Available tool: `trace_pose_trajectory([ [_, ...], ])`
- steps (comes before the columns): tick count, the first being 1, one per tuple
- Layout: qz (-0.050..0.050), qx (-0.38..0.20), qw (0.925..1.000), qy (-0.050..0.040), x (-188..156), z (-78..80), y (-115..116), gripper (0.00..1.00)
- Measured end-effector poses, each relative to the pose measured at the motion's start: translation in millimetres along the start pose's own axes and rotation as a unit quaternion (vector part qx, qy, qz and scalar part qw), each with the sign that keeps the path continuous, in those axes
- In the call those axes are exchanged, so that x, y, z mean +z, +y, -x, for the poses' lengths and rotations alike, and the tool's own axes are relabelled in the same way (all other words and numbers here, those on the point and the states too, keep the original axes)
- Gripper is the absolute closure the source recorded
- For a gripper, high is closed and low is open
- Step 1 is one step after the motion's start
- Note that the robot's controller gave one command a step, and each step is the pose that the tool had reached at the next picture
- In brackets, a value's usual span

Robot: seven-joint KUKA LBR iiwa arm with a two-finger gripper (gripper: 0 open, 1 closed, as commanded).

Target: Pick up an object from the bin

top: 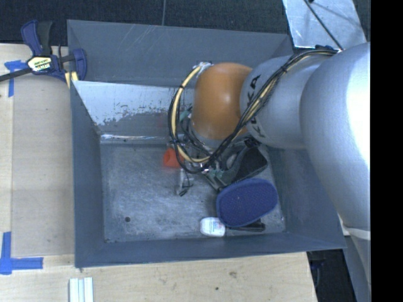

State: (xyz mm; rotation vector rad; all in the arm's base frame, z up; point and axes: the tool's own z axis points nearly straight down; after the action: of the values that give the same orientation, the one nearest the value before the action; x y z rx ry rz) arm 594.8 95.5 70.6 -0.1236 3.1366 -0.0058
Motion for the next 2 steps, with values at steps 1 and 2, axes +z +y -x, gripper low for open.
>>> trace_pose_trajectory([
  [1, 0.002, -0.002, 1.0000, -0.0020, -1, 1.4, 5, 1.00],
  [2, 0.002, -0.055, 0.9985, -0.0048, -111, -10.6, -2, 1.00],
])
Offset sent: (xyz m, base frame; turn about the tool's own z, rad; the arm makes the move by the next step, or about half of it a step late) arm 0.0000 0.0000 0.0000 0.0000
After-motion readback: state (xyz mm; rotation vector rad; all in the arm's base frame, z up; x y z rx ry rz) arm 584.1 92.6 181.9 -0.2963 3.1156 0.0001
